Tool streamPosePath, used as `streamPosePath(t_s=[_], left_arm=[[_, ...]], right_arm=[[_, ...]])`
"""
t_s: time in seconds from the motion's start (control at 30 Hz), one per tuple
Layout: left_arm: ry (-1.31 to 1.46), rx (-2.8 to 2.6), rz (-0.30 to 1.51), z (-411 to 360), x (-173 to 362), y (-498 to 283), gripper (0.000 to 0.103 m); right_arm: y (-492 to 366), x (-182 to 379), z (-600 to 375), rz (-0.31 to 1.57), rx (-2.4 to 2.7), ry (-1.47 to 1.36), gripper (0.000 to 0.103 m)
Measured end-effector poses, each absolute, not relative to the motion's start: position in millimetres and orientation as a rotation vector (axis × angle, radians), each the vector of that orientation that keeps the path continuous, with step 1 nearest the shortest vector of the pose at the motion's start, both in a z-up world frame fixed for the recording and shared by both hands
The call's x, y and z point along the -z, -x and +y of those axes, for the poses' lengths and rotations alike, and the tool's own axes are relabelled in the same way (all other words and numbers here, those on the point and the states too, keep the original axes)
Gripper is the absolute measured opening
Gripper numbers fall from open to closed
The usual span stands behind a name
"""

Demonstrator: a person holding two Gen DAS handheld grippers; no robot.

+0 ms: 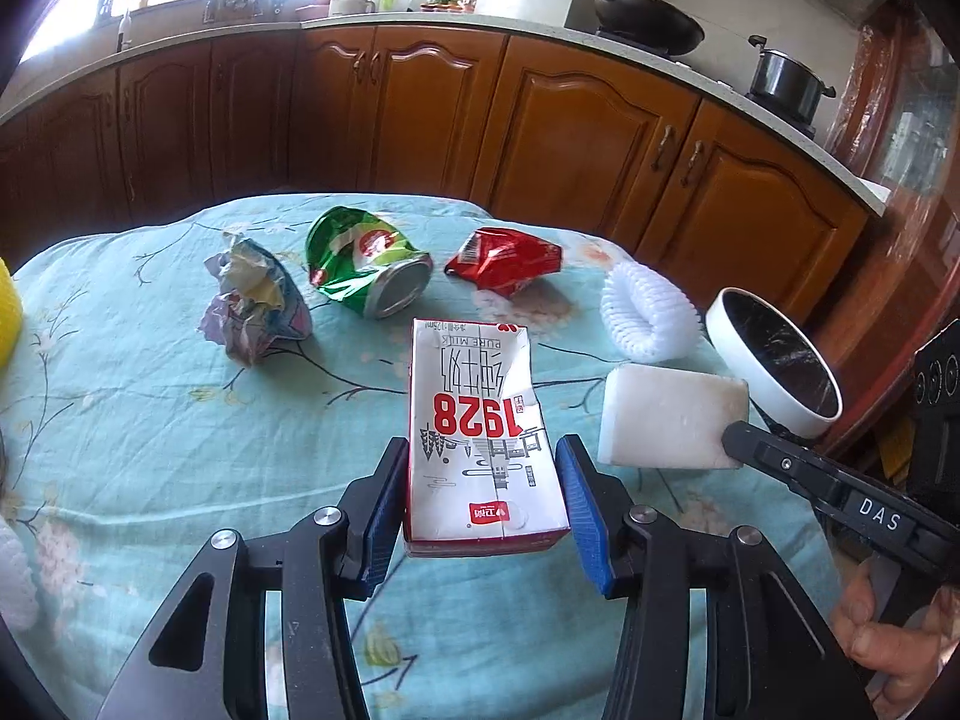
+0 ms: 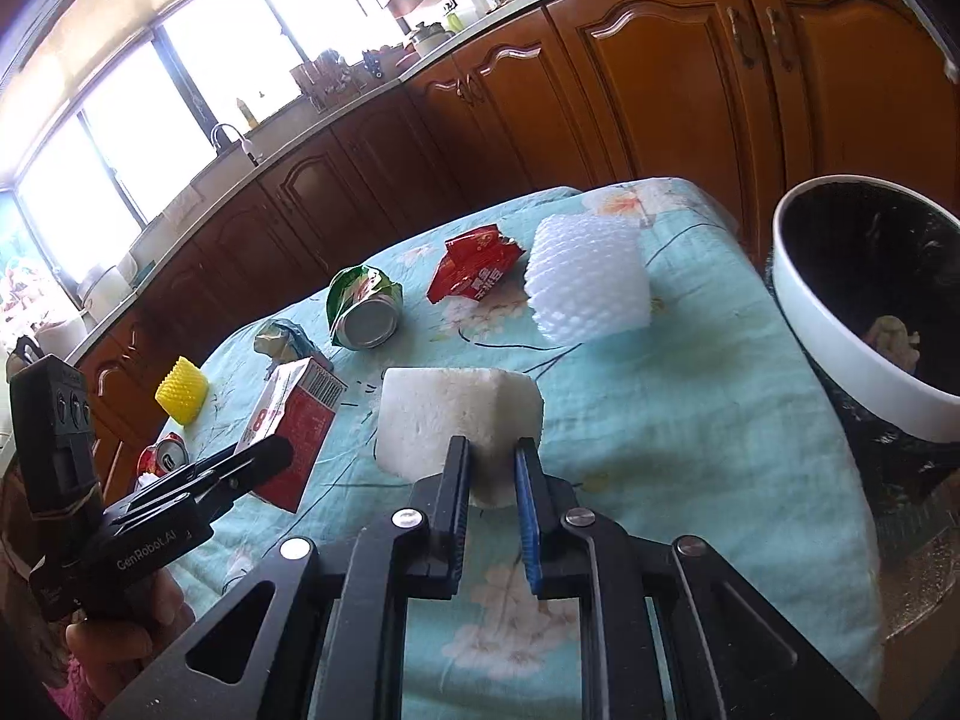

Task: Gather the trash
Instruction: 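Grasp the white milk carton with the left tool while the right tool grasps the white foam block, then carry the milk carton and foam block over the bin and open both tools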

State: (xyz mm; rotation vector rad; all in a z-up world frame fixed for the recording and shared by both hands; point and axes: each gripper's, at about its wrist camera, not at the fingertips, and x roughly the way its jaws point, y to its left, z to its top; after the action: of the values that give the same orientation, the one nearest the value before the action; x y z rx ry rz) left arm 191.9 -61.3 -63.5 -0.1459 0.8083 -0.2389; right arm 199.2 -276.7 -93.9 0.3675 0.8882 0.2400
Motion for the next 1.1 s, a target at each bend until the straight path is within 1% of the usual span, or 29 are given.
streamPosePath(t_s=[0.53,1.1], left_arm=[[0.077,0.426,0.821,-141.3,57.2,-187.4,0.048],[0.023,0.506,0.824,-207.6,53.9,-212.3,0.048]], right_arm=[[-146.6,73.4,-362.3,0.816,-0.062,-0.425,0.015],[-139.2,66.9,-417.8,0.767,0.029,-0.465,0.015]])
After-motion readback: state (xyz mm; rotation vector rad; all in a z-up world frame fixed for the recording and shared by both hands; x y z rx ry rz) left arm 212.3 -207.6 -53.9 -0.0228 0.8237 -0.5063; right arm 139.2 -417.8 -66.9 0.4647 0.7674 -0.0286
